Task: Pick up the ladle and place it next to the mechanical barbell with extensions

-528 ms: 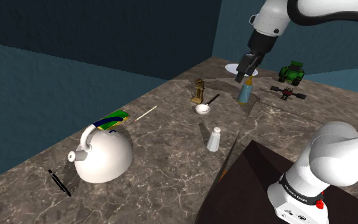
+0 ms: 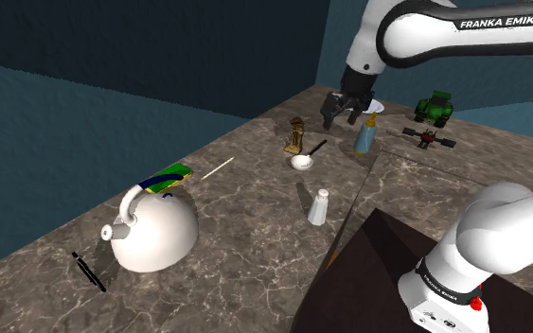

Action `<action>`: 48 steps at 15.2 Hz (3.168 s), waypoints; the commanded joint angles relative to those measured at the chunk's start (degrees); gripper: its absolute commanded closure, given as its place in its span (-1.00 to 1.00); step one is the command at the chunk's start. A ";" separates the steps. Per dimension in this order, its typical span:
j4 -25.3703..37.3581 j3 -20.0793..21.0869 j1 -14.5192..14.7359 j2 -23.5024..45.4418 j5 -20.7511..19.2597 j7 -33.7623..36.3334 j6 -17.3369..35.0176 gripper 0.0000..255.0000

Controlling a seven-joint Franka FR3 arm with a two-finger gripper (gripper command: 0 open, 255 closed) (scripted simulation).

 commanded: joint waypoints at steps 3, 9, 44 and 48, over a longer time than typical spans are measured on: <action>-0.13 1.91 -3.87 6.79 -0.06 10.61 7.17 -1.00; 1.54 4.08 -9.35 17.70 -1.53 26.59 16.30 -1.00; 5.49 3.06 -16.56 40.11 -8.19 55.30 33.59 1.00; 6.10 3.13 -16.56 38.49 -7.58 54.77 31.37 1.00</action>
